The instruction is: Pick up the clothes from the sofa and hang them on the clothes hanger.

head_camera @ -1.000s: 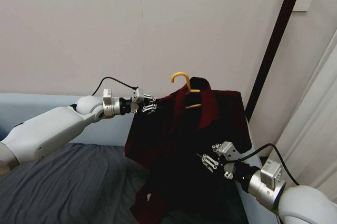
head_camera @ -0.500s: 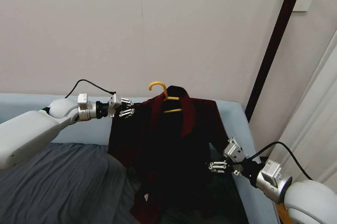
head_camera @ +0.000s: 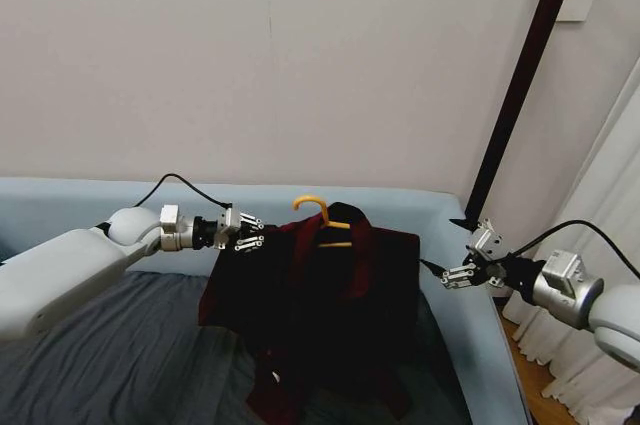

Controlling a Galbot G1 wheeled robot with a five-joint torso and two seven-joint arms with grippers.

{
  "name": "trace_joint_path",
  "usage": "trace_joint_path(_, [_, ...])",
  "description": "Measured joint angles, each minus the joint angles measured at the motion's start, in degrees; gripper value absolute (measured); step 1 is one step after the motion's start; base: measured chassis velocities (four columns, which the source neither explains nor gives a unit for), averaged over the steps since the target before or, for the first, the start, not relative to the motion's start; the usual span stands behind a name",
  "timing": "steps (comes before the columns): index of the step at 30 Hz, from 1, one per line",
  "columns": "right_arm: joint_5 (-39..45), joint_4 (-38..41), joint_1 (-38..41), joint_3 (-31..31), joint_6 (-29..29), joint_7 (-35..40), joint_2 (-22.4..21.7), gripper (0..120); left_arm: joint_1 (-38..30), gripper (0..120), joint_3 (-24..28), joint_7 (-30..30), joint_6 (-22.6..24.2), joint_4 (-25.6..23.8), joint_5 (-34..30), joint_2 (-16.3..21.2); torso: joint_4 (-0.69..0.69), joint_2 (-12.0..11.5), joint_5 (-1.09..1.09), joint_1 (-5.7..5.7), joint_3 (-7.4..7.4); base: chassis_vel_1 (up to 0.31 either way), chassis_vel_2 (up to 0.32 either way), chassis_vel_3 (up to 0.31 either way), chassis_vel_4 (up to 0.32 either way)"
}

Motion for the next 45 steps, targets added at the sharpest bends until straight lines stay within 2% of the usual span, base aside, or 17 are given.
trace_joint_path(4, [2.79, -0.51, -0.03, -0.33, -0.80, -3.08, -1.59, 100, 0.41, 7, 0.15, 0.45, -0.50, -0.30, 0.29, -1.72, -0.05, 0.00, -0.01, 0.00, 0.00, 0.000, 0.000, 0.000, 0.000])
trace_joint_path(8, [6.31, -0.79, 0.10, -0.78, -2.41, -4.07, -1.49, 100, 1.66, 7, -0.09, 0.62, -0.83, -2.08, 0.89, -0.98, -0.01, 0.00, 0.02, 0.00, 0.00, 0.000, 0.000, 0.000, 0.000])
trace_joint_path(11, [5.64, -1.16, -0.02, -1.13, -2.65, -5.06, -1.72, 100, 2.41, 7, -0.13, 0.93, -1.14, -2.51, 1.82, -0.28, 0.04, 0.00, -0.02, 0.00, 0.00, 0.000, 0.000, 0.000, 0.000])
trace_joint_path(14, [5.58, -1.27, -0.14, -1.41, -2.67, -5.09, -1.67, 100, 2.59, 7, -0.23, 1.20, -1.21, -2.62, 2.40, -0.19, 0.02, 0.00, -0.01, 0.00, 0.00, 0.000, 0.000, 0.000, 0.000])
trace_joint_path(17, [5.47, -1.02, -0.57, -1.95, -2.78, -5.45, -1.41, 90, 2.69, 7, -0.23, 1.21, -1.15, -3.42, 2.49, -0.33, -0.02, 0.00, -0.01, 0.00, 0.00, 0.000, 0.000, 0.000, 0.000])
trace_joint_path(18, [5.47, -1.02, -0.57, -1.95, -2.78, -5.45, -1.41, 90, 2.69, 7, -0.23, 1.21, -1.15, -3.42, 2.49, -0.33, -0.02, 0.00, -0.01, 0.00, 0.00, 0.000, 0.000, 0.000, 0.000])
trace_joint_path(19, [5.29, -0.75, -0.72, -2.16, -2.81, -5.70, -1.33, 84, 2.61, 7, -0.19, 1.14, -0.99, -3.88, 2.48, -0.49, -0.02, 0.00, 0.00, 0.00, 0.00, 0.000, 0.000, 0.000, 0.000])
trace_joint_path(24, [4.86, -0.21, -0.80, -2.32, -2.94, -6.30, -1.33, 87, 1.86, 7, 0.32, 0.95, -0.35, -5.28, 2.41, -0.87, -0.02, 0.00, -0.01, 0.00, 0.00, 0.000, 0.000, 0.000, 0.000])
trace_joint_path(26, [4.53, -0.16, -1.03, -2.43, -2.94, -6.75, -1.55, 76, 1.76, 7, 0.53, 0.74, 0.13, -6.18, 2.32, -0.91, -0.02, 0.00, -0.01, 0.00, 0.00, 0.000, 0.000, 0.000, 0.000])
trace_joint_path(27, [4.53, -0.16, -1.03, -2.43, -2.94, -6.75, -1.55, 76, 1.76, 7, 0.53, 0.74, 0.13, -6.18, 2.32, -0.91, -0.02, 0.00, -0.01, 0.00, 0.00, 0.000, 0.000, 0.000, 0.000])
trace_joint_path(33, [4.52, 0.09, -1.25, -2.49, -2.43, -7.73, -1.53, 50, 1.76, 7, 1.00, 0.50, 0.61, -6.61, 2.32, -0.91, 0.00, 0.00, -0.02, 0.00, 0.00, 0.000, 0.000, 0.000, 0.000])
trace_joint_path(34, [4.52, 0.09, -1.25, -2.49, -2.43, -7.73, -1.53, 50, 1.76, 7, 1.00, 0.50, 0.61, -6.61, 2.32, -0.91, 0.00, 0.00, -0.02, 0.00, 0.00, 0.000, 0.000, 0.000, 0.000])
trace_joint_path(37, [4.35, -0.21, -1.49, -2.81, -1.37, -8.63, -1.18, 37, 1.66, 7, 1.00, 0.05, 0.94, -7.17, 2.43, -0.94, -0.01, 0.00, -0.01, 0.00, 0.00, 0.000, 0.000, 0.000, 0.000])
trace_joint_path(38, [4.35, -0.21, -1.49, -2.81, -1.37, -8.63, -1.18, 37, 1.66, 7, 1.00, 0.05, 0.94, -7.17, 2.43, -0.94, -0.01, 0.00, -0.01, 0.00, 0.00, 0.000, 0.000, 0.000, 0.000])
trace_joint_path(42, [4.19, -0.44, -1.57, -2.98, -0.59, -9.79, -0.56, 16, 1.62, 7, 1.30, -0.09, 1.17, -7.56, 2.66, -0.52, 0.00, 0.00, -0.01, 0.00, 0.00, 0.000, 0.000, 0.000, 0.000])
trace_joint_path(45, [4.22, -0.56, -1.55, -3.03, -0.46, -10.63, -0.46, 10, 1.59, 7, 1.37, 0.24, 1.17, -7.17, 2.69, -0.54, 0.00, 0.00, -0.01, 0.00, 0.00, 0.000, 0.000, 0.000, 0.000])
